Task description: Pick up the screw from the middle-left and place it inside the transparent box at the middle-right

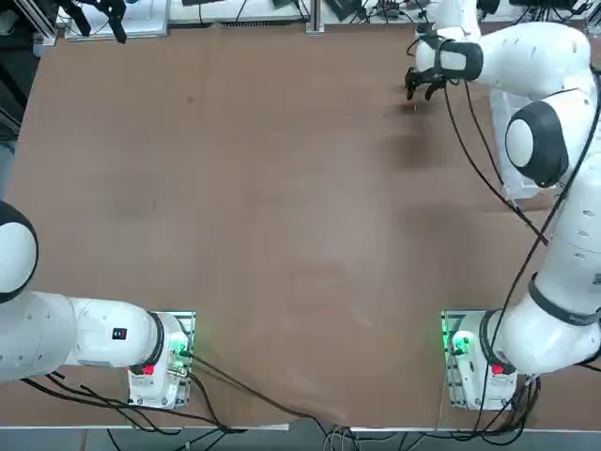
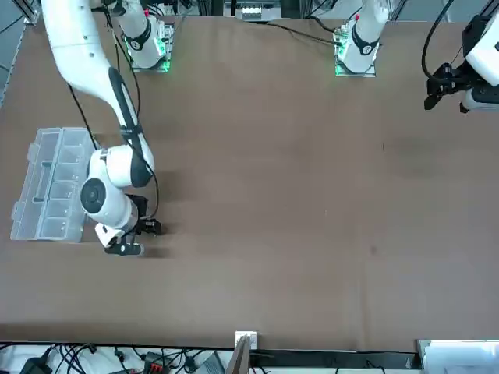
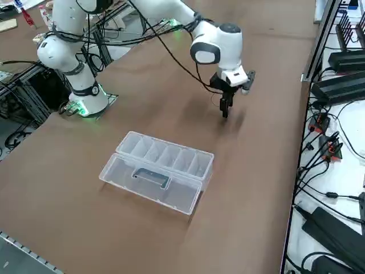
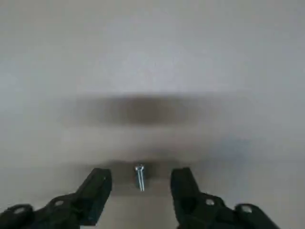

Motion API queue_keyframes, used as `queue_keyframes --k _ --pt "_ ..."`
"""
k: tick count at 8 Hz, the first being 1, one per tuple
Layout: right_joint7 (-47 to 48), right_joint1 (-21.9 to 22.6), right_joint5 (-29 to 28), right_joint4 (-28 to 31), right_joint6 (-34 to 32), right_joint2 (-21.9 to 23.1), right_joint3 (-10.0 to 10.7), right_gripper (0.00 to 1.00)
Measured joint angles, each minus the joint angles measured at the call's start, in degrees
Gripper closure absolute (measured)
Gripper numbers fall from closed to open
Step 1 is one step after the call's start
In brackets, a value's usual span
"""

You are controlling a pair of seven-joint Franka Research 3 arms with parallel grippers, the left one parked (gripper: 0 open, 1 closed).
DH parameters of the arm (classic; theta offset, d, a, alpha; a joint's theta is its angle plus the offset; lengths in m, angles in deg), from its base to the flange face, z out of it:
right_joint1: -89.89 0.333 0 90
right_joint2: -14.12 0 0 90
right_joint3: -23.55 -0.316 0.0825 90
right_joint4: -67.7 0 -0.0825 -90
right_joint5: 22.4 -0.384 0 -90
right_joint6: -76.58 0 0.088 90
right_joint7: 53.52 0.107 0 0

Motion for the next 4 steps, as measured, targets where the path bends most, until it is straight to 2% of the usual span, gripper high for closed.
queue_keyframes --k 2,4 --pt "0.5 0.0 0.0 1.5 3.1 -0.9 0.0 0.24" --pt "0.7 0.0 0.0 1.6 3.3 -0.9 0.0 0.31"
